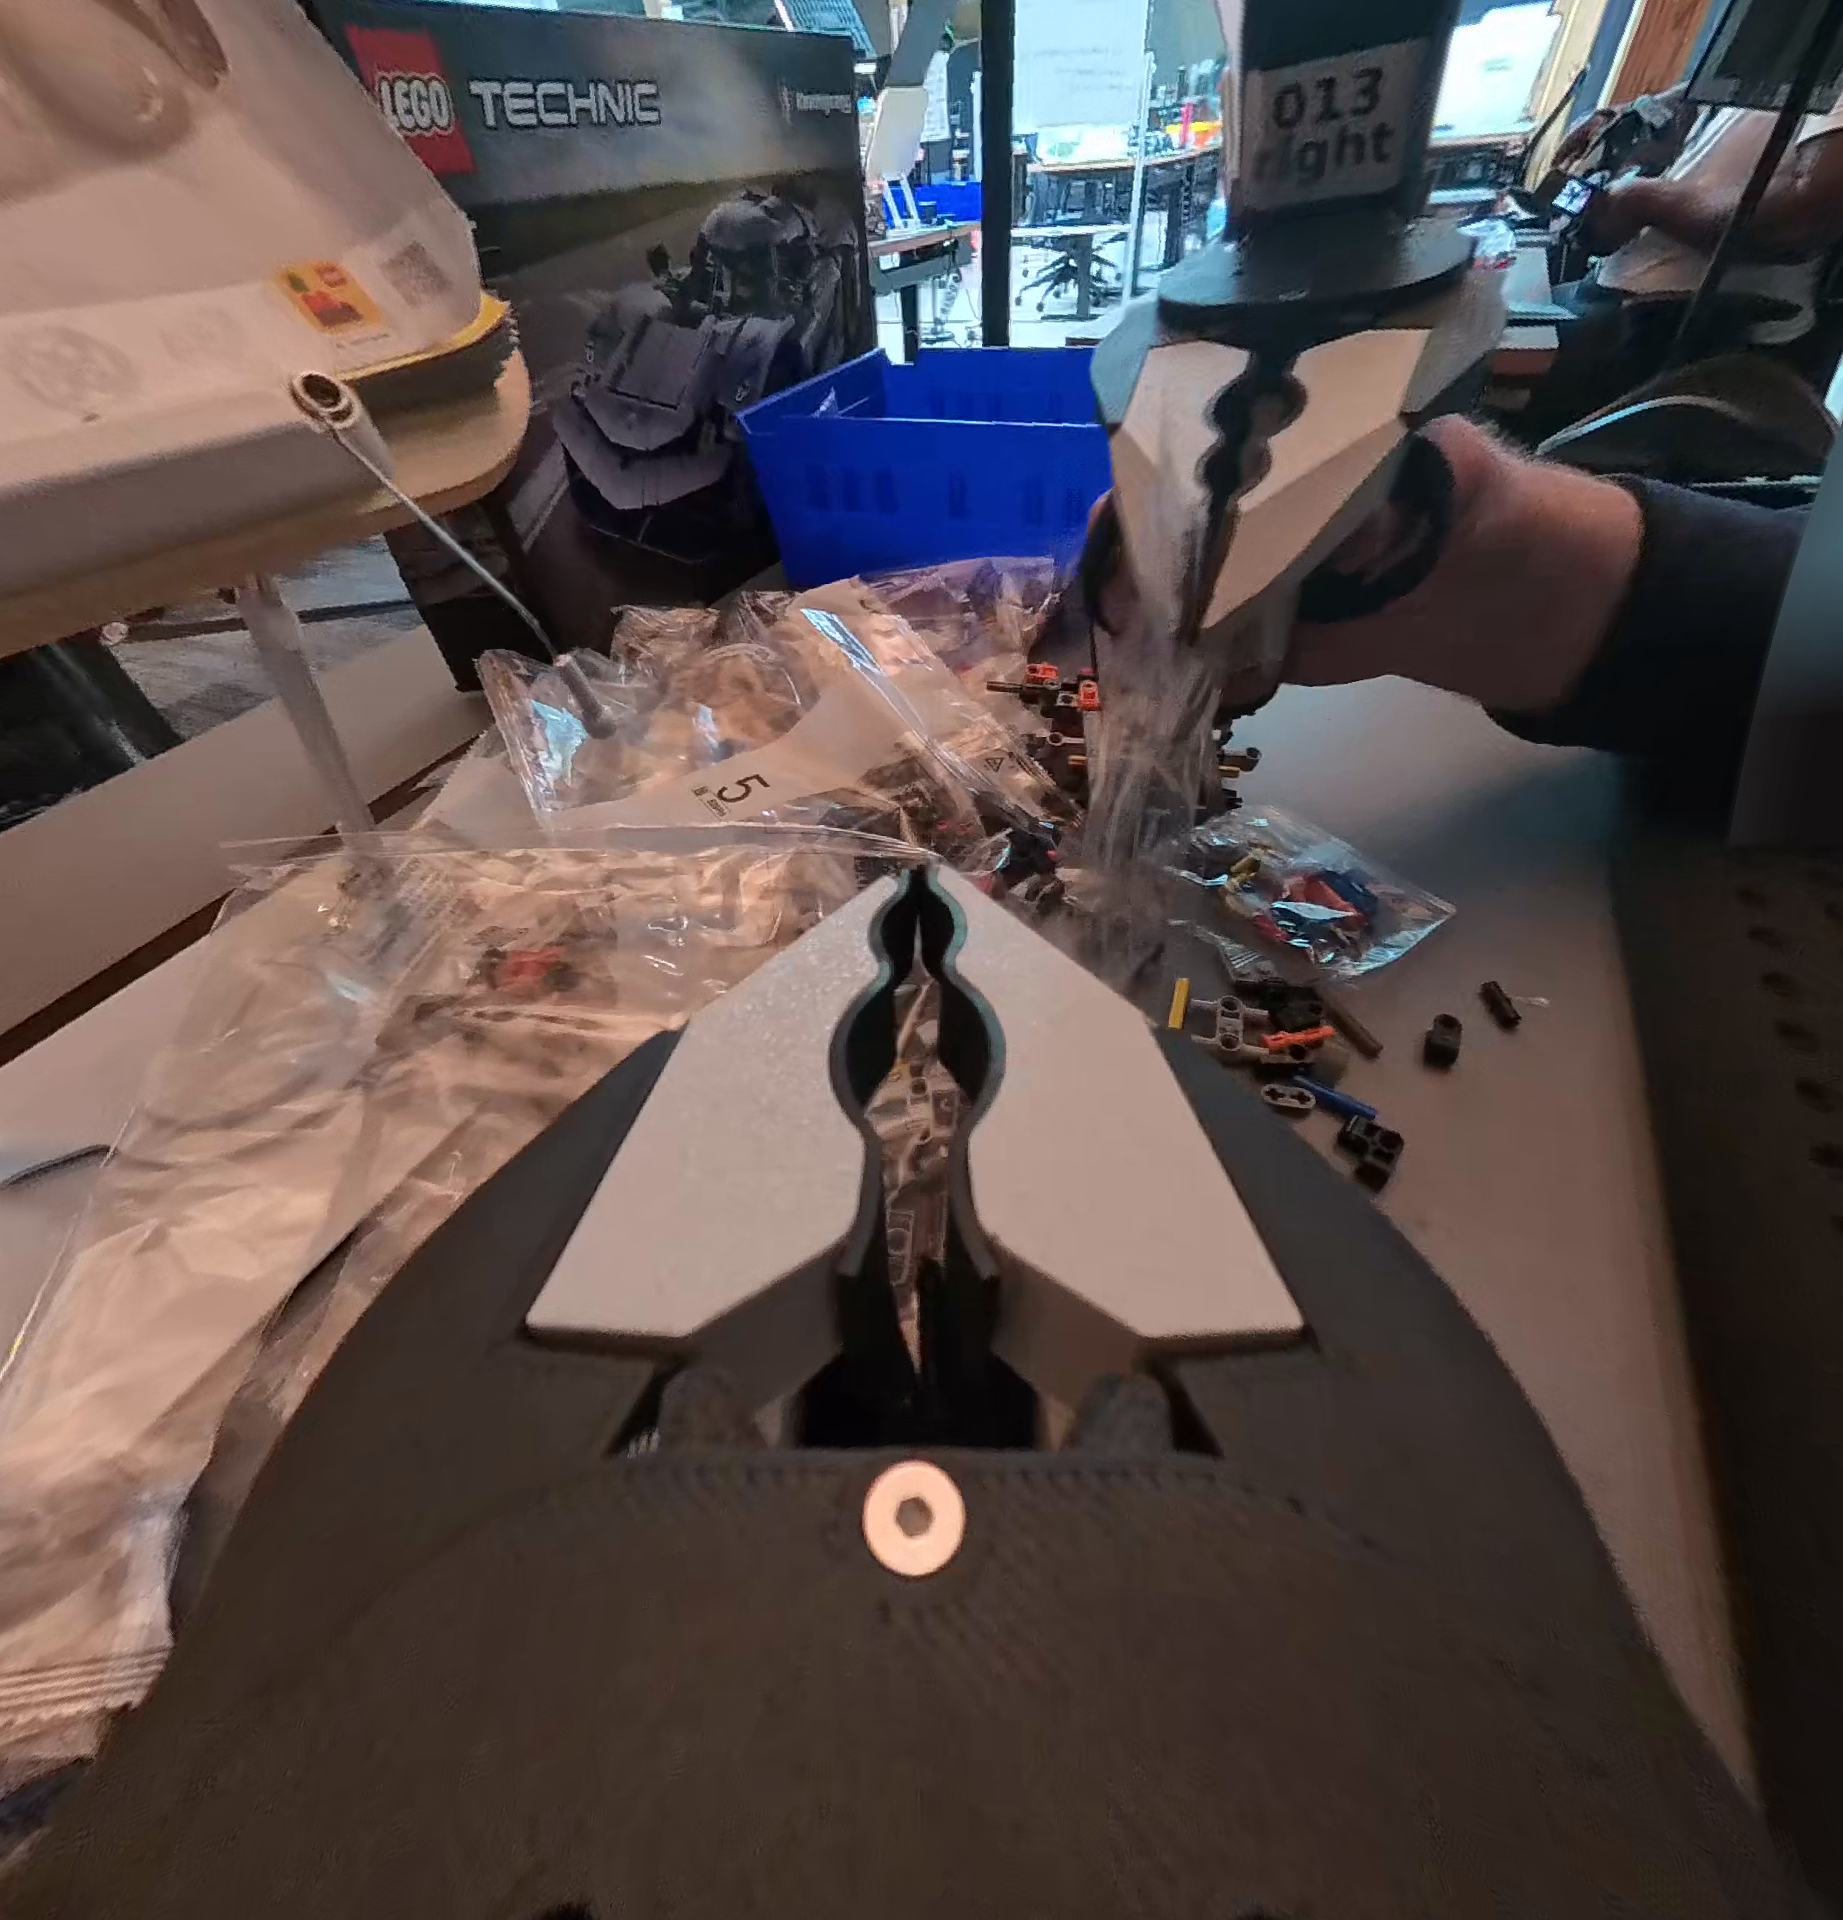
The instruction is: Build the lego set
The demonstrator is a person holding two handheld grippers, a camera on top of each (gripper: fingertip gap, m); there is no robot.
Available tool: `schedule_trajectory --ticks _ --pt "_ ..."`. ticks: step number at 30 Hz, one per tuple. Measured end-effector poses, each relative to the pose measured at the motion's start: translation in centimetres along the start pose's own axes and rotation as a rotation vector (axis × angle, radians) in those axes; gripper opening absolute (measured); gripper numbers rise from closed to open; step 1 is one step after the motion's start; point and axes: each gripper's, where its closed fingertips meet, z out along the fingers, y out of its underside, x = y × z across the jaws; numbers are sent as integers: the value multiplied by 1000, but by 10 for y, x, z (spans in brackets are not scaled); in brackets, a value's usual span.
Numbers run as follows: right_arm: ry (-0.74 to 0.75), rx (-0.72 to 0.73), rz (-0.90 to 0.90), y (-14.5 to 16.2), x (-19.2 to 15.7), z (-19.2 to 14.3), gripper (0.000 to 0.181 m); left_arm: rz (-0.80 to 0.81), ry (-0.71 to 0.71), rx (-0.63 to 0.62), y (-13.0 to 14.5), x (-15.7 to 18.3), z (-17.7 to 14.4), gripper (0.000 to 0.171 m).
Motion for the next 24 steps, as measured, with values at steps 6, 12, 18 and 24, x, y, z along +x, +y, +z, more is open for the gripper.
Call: schedule_trajectory --ticks 6,12,18,24 --pt "19 68 87 -7 11 -8 0 -63 102 -23 6 14 4 8" --pt "29 108 136 -10 18 -13 0 -100 218 -6 4 32 6 22" --pt "40 153 146 -15 21 -14 0 -105 296 -15 6 47 7 37" --pt "63 165 136 -16 23 -13 0 -81 310 7 1 55 10 35"
